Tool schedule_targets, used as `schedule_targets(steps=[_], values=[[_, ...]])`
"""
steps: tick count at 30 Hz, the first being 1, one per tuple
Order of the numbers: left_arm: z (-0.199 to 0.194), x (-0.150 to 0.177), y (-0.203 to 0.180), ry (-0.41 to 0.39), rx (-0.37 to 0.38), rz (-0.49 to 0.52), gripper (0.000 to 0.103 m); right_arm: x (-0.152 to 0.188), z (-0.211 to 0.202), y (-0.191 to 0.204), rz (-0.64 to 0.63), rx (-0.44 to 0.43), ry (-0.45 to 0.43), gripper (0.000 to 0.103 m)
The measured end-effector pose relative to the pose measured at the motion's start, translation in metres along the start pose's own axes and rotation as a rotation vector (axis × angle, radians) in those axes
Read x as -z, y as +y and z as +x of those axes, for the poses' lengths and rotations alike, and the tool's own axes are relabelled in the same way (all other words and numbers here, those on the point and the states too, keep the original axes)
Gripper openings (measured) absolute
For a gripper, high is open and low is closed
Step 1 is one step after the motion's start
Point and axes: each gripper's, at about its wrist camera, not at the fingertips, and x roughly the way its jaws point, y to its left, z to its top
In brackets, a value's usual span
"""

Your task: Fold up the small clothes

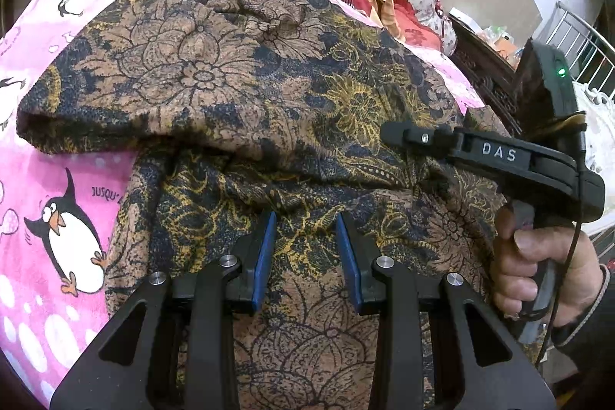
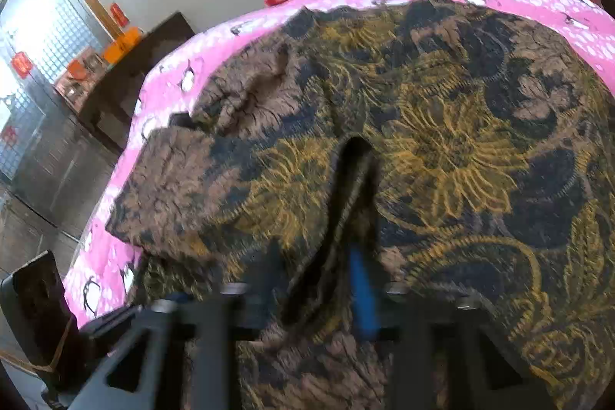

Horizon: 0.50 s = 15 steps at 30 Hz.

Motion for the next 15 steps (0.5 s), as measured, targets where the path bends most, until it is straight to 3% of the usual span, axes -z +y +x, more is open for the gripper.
schedule_targets(steps=[3, 8, 15], values=[[-0.001, 0.000, 0.001, 0.000, 0.002, -0.002, 0.031, -0.005, -0.004, 0.014, -0.075, 0.005, -0.044, 0.004], [0.000, 0.000, 0.000, 0.000, 0.000, 0.000, 0.031, -0.018, -0.029, 0.009, -0.099, 0.006, -0.087, 0.004], [-0.001, 0.001, 0.000, 0.000, -0.003, 0.003, 0.031, -0.036, -0.073, -0.083, -0.020, 0.274, -0.033, 0.004]])
